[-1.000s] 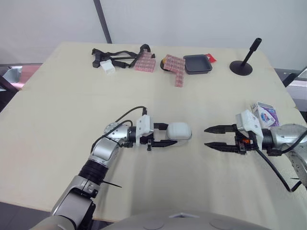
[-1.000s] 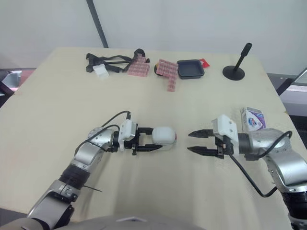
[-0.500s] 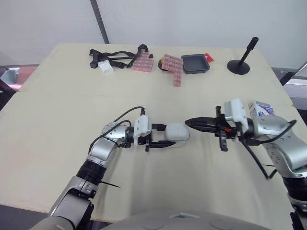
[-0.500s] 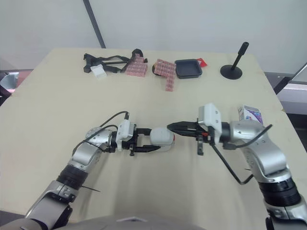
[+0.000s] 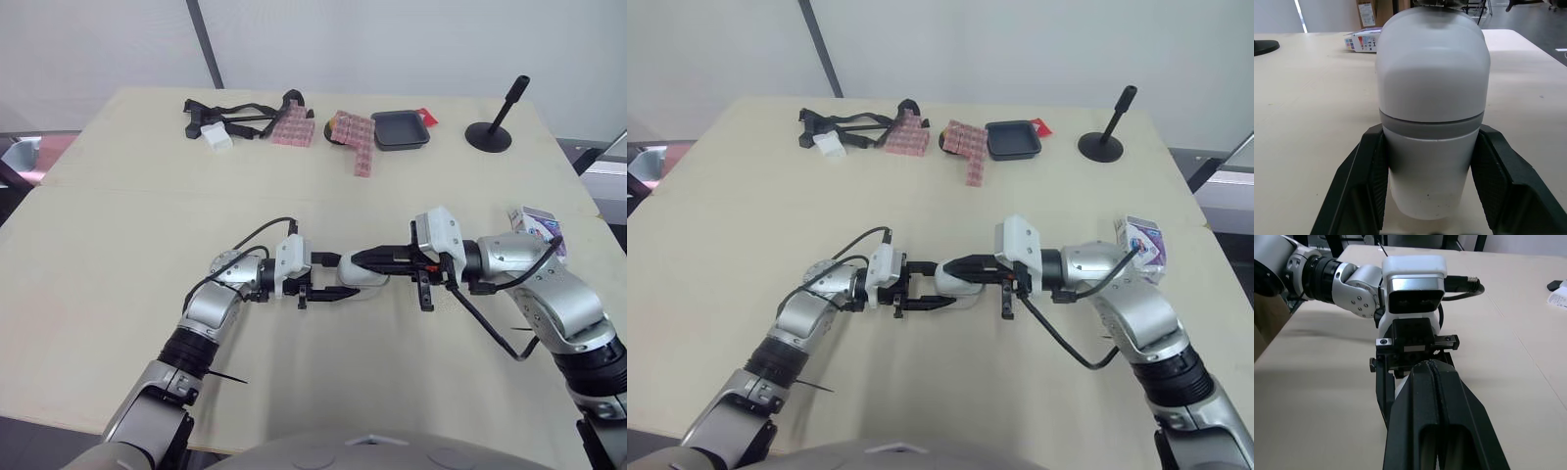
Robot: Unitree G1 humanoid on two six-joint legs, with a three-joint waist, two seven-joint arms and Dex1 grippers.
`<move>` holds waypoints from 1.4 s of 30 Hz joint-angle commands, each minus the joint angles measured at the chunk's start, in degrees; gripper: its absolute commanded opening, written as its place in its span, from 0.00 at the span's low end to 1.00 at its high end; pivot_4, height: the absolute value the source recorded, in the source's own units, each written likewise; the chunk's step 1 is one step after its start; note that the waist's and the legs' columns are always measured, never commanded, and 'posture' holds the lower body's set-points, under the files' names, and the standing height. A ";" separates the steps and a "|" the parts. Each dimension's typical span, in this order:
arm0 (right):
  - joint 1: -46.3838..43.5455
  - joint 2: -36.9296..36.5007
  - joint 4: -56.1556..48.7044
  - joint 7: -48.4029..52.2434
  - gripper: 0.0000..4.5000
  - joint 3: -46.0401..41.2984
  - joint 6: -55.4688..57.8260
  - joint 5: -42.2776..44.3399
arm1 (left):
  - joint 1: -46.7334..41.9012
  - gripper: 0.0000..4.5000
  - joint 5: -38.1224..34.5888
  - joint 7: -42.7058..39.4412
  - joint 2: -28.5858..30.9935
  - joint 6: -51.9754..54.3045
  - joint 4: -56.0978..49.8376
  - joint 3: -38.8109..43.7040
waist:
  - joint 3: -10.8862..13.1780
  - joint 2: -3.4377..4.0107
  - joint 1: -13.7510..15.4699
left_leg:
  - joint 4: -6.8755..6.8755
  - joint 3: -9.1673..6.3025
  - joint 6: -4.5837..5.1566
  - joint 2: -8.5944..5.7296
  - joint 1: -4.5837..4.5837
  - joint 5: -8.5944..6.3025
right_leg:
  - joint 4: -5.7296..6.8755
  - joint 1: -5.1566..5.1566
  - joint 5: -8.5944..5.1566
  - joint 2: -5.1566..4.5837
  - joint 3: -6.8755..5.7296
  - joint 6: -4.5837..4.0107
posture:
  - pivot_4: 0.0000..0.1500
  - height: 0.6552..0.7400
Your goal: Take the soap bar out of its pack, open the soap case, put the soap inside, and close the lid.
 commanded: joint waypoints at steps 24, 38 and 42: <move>6.73 -2.29 1.88 -1.18 0.27 -14.63 0.55 5.62 | 1.91 0.42 -5.01 4.18 1.23 12.87 -9.30 2.29 | -0.07 -0.08 0.21 | -0.10 0.00 -0.08 -0.01 -0.07 0.03 | -0.15 0.10 0.00 0.00 -0.02 0.00 | 1.00 1.00; 25.16 -1.51 6.56 5.49 0.99 -17.61 -21.03 -0.11 | -0.97 0.42 -24.24 12.00 7.48 63.50 -19.47 5.79 | -0.05 -0.07 -0.11 | -0.14 0.01 -0.04 0.01 -0.02 -0.06 | -0.24 0.10 -0.02 0.02 -0.02 -0.04 | 1.00 1.00; 27.55 -1.08 8.58 6.55 0.99 -17.44 -24.29 -0.33 | -2.23 0.42 -29.62 18.49 4.85 76.01 -17.04 10.09 | -0.05 -0.08 -0.06 | -0.14 0.01 -0.03 -0.01 -0.06 -0.06 | -0.27 0.10 -0.09 0.01 -0.02 -0.16 | 1.00 1.00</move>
